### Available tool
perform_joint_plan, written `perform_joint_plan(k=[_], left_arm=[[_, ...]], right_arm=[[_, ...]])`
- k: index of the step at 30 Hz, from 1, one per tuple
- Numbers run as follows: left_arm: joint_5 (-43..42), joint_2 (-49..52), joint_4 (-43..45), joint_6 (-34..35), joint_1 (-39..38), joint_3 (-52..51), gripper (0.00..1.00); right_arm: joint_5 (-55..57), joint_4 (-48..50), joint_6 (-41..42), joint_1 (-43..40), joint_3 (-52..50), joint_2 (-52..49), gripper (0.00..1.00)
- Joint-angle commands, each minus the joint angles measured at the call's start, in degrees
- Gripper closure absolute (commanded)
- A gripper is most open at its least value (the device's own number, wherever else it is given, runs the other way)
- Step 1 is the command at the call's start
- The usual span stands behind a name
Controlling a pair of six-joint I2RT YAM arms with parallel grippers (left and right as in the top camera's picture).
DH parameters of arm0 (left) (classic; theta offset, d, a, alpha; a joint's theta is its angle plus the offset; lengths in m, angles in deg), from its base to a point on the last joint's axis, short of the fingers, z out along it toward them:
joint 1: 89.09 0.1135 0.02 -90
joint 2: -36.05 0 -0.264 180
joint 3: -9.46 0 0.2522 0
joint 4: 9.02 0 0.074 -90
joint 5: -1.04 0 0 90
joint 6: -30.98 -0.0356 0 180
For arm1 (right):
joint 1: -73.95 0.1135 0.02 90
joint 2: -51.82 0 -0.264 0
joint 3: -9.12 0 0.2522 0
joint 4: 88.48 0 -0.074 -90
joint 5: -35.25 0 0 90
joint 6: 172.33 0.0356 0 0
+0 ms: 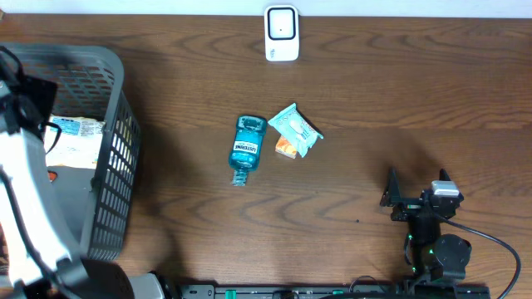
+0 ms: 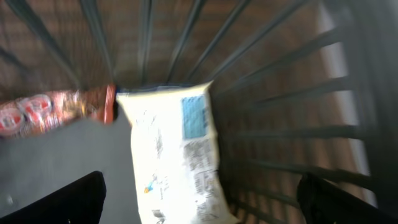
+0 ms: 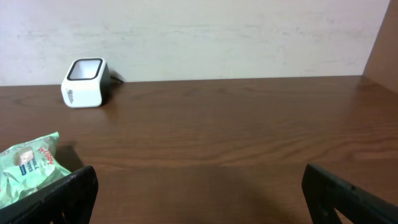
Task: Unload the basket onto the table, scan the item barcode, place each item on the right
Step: 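Grasp the white printed bag in the basket with left gripper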
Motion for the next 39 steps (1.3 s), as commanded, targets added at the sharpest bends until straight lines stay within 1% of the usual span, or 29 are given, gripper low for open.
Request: perform_joint_plan(k=[1, 5, 11, 18, 24, 25, 26, 28, 29, 30, 34, 39], left_arm=[[-2.16, 6.93, -1.33, 5.92, 0.04, -0.11, 0.02], [-2.25, 14.12, -1.60, 9.42, -0.17, -0.11, 0.02], [-2.43, 21.27, -1.22, 9.62, -0.22, -0.55, 0.02], [-7.15, 27.91, 1.03, 9.55, -0.46, -1.05, 0.02], [-7.13, 32.09, 0.79, 8.98, -2.45, -2.82, 0.02], [-7.10, 32.41, 0.79, 8.83, -2.82, -3.26, 0.01], [-7.10, 32.57, 0.79, 8.61, -3.21, -3.85, 0.14], [-6.67, 32.59, 0.76, 8.00, -4.04, -5.05, 0.57], [-6.64, 32.57, 0.74, 7.17, -4.37, -5.35, 0.81], [-6.64, 32.57, 0.42, 6.14, -4.68, -5.40, 0.92], [-5.53, 30.29, -0.79, 2.80, -4.66, -5.29, 0.92], [3.04, 20.55, -3.80, 2.60, -3.19, -4.39, 0.93]], right_arm=[[-0.11, -0.20, 0.55, 0.24, -0.09, 0.22, 0.01], [-0.11, -0.20, 0.55, 0.24, -0.09, 0.22, 0.01], [-0.11, -0.20, 0.55, 0.24, -0.09, 0.22, 0.01], [-0.11, -0.20, 0.55, 0.24, -0.09, 0.22, 0.01], [-0.11, -0.20, 0.55, 0.24, -0.09, 0.22, 0.01], [-0.11, -0.20, 0.55, 0.24, -0.09, 0.22, 0.01], [-0.11, -0.20, 0.55, 0.24, -0.09, 0.22, 0.01], [-0.11, -0.20, 0.55, 0.24, -0.09, 0.22, 0.01], [-0.11, -0.20, 0.55, 0.24, -0.09, 0.22, 0.01], [-0.11, -0.20, 0.55, 0.24, -0.09, 0.22, 0.01], [-0.11, -0.20, 0.55, 0.24, -0.09, 0.22, 0.01], [-0.11, -0.20, 0.55, 0.24, -0.09, 0.22, 0.01]])
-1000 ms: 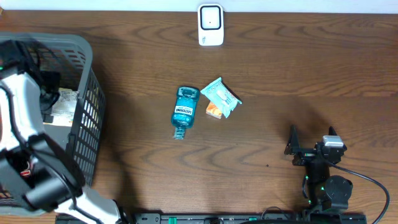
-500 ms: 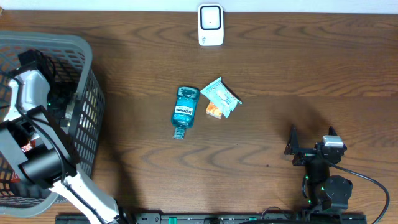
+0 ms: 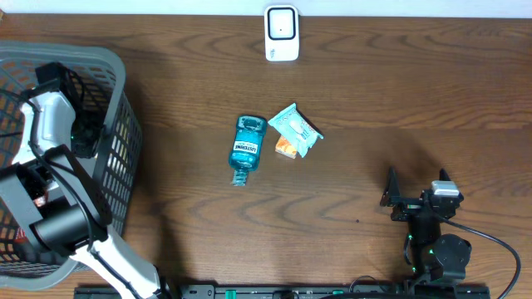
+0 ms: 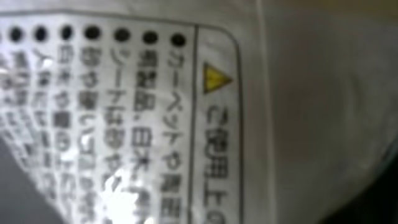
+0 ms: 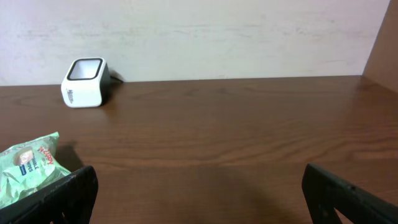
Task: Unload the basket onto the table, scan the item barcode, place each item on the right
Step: 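Grasp the white printed bag in the basket with left gripper, then carry the white bag out and drop it beside the mouthwash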
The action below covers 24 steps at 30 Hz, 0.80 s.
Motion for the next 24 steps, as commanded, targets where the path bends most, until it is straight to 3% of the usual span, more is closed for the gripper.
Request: perform_joint_plan(k=[1, 12, 14, 20, 24], left_arm=[[6.29, -6.95, -1.77, -2.67, 0.76, -1.75, 0.93], [7.15, -33.42, -0.35, -4.35, 4.50, -1.75, 0.92], [4.70, -37.92, 2.19, -5.79, 4.24, -1.75, 0.93], [-14.56, -50.80, 17.55, -14.84, 0.00, -1.75, 0.93], [-16.22, -54.58, 20.70, -15.13, -8.74, -1.77, 0.93]], right_arm=[[-0.09, -0.20, 0.55, 0.24, -0.09, 0.22, 0.01], [-0.09, -0.20, 0.55, 0.24, -0.09, 0.22, 0.01], [-0.09, -0.20, 0.55, 0.24, -0.09, 0.22, 0.01], [-0.09, -0.20, 0.55, 0.24, -0.09, 0.22, 0.01], [-0.09, -0.20, 0.55, 0.24, -0.09, 0.22, 0.01]])
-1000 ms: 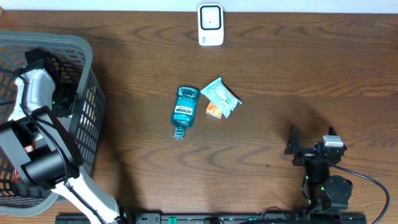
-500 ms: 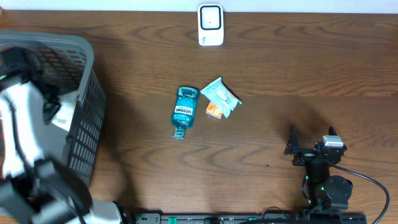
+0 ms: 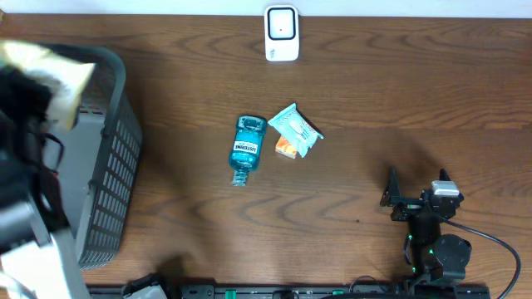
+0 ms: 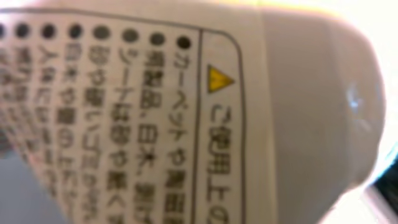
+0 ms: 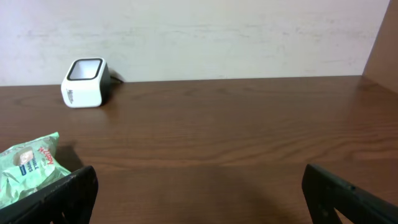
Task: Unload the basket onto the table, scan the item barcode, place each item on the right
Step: 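Carry the white bag out and drop it beside the mouthwash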
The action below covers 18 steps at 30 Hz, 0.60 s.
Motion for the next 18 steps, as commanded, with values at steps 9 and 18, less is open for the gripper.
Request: perform_joint_plan(k=[9, 18], left_arm=[[-1.99, 7.80, -4.31, -10.58, -32.22, 0.79, 0.93], [0.74, 26.12, -10.32, -9.20, -46.82, 0.74, 0.93]], right_arm=[[-0.11, -0.20, 0.55, 0.24, -0.09, 0.22, 0.01], [-0.11, -0.20, 0.55, 0.24, -0.09, 0.22, 0.01]])
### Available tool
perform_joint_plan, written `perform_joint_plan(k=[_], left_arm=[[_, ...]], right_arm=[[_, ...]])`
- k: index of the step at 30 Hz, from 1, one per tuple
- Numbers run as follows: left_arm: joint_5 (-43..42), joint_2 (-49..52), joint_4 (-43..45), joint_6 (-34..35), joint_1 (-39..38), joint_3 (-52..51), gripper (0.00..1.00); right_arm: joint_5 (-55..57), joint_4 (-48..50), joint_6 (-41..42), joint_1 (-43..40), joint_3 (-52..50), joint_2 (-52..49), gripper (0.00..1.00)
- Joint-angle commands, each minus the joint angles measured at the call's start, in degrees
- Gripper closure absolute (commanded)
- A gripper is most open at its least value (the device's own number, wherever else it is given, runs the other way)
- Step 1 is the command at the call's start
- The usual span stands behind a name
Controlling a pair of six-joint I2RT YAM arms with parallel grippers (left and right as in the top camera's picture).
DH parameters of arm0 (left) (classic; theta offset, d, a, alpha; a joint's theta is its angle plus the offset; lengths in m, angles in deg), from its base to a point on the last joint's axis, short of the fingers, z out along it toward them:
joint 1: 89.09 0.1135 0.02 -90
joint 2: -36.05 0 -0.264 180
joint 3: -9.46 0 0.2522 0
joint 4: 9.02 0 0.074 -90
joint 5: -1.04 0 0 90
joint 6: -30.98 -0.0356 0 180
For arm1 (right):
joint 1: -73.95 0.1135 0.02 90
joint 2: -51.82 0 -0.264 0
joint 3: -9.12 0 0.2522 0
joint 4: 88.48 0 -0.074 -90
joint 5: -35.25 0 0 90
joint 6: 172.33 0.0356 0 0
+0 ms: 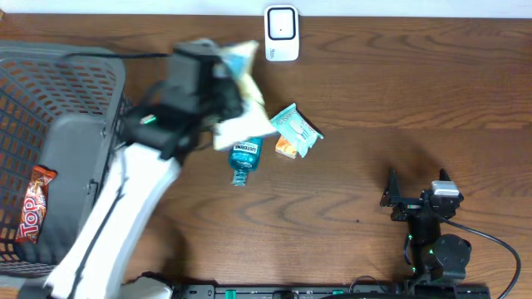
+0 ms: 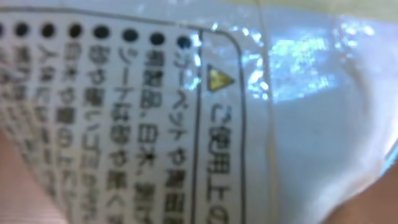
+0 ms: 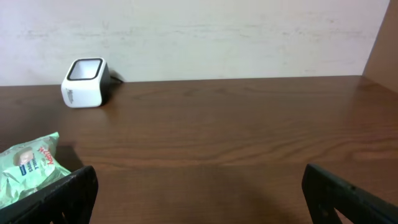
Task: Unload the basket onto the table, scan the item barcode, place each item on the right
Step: 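Carry the white bag out and drop it beside the mouthwash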
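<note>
My left gripper (image 1: 224,93) is shut on a white packet (image 1: 239,73) with a blue patch, held above the table just left of the white barcode scanner (image 1: 282,33). In the left wrist view the packet's printed back (image 2: 186,118), with Japanese text and a yellow warning triangle, fills the frame and hides the fingers. My right gripper (image 1: 416,188) rests open at the front right, nothing between its fingers (image 3: 71,193). The scanner (image 3: 87,82) also shows in the right wrist view, far left.
A grey basket (image 1: 108,141) stands at the left with a red snack bag (image 1: 33,203) inside. A blue mouthwash bottle (image 1: 246,154) and a green snack pack (image 1: 295,131) lie mid-table, under and beside the held packet. The green pack (image 3: 28,165) sits left of the right gripper.
My left arm has carried the white packet from above the basket's far left corner rightward to a spot just left of the scanner. The right arm has not moved.
My left gripper was open inside the basket over the white packet. Then it was down on the packet, print filling its view. Then the packet was lifted above the basket, and now it hangs near the scanner. The right arm stayed parked.
</note>
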Motion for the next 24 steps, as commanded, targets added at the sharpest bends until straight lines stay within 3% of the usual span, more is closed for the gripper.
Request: perform_joint_plan(k=[1, 11, 24], left_arm=[[1.38, 6.03, -0.57, 0.26, -4.72, 0.46, 0.93], [1.31, 20.76, -2.23, 9.20, -12.98, -1.38, 0.93], [2.78, 30.49, 3.32, 9.49, -17.09, -1.55, 0.93]], right_arm=[[-0.11, -0.20, 0.55, 0.24, -0.09, 0.22, 0.01], [-0.11, -0.20, 0.55, 0.24, -0.09, 0.22, 0.01], [-0.11, -0.20, 0.55, 0.24, -0.09, 0.22, 0.01]])
